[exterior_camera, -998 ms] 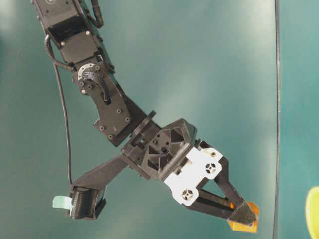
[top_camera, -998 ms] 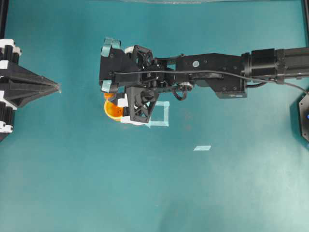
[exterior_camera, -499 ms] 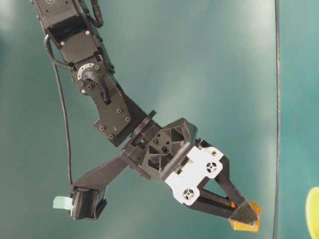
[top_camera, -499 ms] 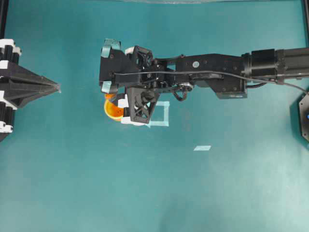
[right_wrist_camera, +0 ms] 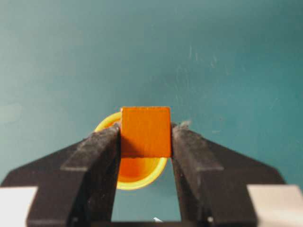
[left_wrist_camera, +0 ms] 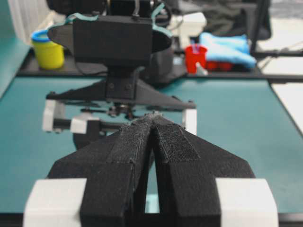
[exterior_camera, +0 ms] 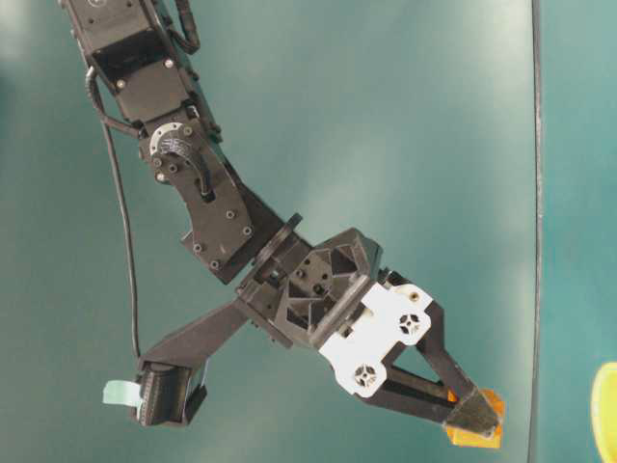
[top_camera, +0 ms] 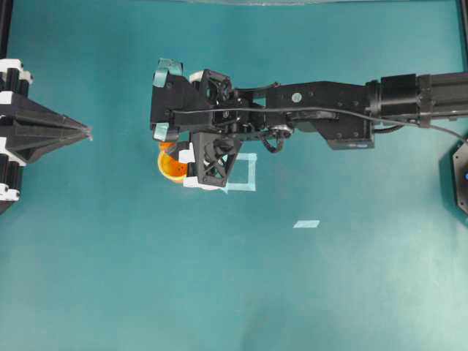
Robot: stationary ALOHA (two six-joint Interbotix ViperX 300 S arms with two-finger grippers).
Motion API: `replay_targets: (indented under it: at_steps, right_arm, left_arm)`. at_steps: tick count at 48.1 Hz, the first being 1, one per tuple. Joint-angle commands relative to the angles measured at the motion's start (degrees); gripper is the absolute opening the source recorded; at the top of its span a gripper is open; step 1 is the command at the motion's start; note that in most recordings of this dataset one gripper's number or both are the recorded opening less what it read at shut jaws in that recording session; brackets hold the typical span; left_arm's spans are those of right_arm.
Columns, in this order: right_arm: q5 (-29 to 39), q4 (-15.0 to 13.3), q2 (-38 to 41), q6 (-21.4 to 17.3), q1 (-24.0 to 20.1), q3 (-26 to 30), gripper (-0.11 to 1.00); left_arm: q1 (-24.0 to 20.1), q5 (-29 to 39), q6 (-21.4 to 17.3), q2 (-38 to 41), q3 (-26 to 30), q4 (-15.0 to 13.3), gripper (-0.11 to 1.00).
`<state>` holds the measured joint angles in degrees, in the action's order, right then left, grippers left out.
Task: Move the block toward the cup with right arm.
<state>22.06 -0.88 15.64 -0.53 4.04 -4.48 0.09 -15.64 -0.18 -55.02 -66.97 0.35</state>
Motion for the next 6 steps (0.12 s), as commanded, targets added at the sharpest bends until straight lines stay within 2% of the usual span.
replay_targets:
  at_steps: [1,6]
  right_arm:
    - [-0.2,-0.2,-1.2,0.0,-0.3,1.3,0.39]
    - [-0.2,-0.2,-1.2,0.0,-0.3,1.3,0.39]
  left_arm:
    - [-0.1,-0.3,0.0,0.4,1.5,0.2,0.01]
    - [-0.2,-0.3,0.0,0.4,1.5,0.1,0.01]
